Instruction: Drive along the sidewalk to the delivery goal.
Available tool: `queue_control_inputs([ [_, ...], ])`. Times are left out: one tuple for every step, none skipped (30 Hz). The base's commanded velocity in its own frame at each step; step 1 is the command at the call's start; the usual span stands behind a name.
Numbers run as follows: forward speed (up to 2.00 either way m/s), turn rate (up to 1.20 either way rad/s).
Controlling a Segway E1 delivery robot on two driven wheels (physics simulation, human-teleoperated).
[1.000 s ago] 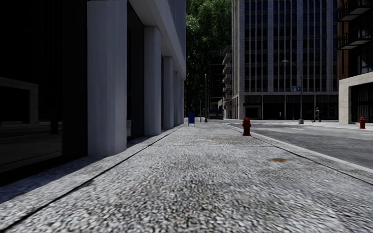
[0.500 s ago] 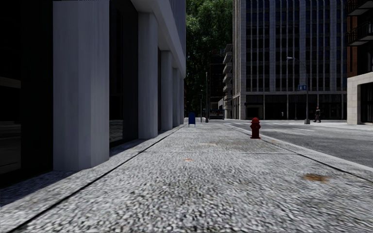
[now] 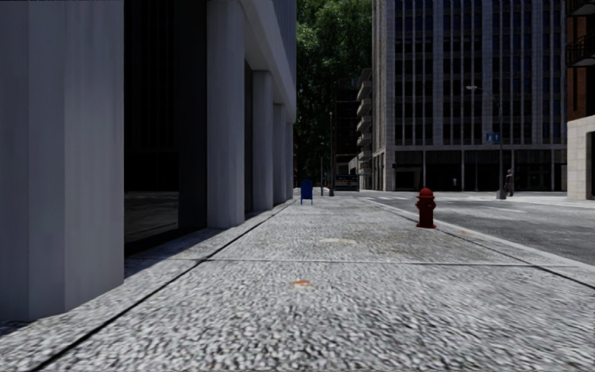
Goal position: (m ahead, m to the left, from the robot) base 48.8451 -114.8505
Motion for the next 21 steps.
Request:
queue_control_inputs([
  [2.0, 0.0],
  [2.0, 0.0],
  [2.0, 0.0],
  [2.0, 0.0],
  [2.0, 0.0],
  [2.0, 0.0],
  [2.0, 0.0],
  [2.0, 0.0],
  [2.0, 0.0],
  [2.0, 0.0],
  [2.0, 0.0],
  [2.0, 0.0],
  [2.0, 0.0],
  [2.0, 0.0],
  [2.0, 0.0],
  [2.0, 0.0],
  [2.0, 0.0],
  [2.0, 0.0],
  [2.0, 0.0],
  [2.0, 0.0],
  [2.0, 0.0],
])
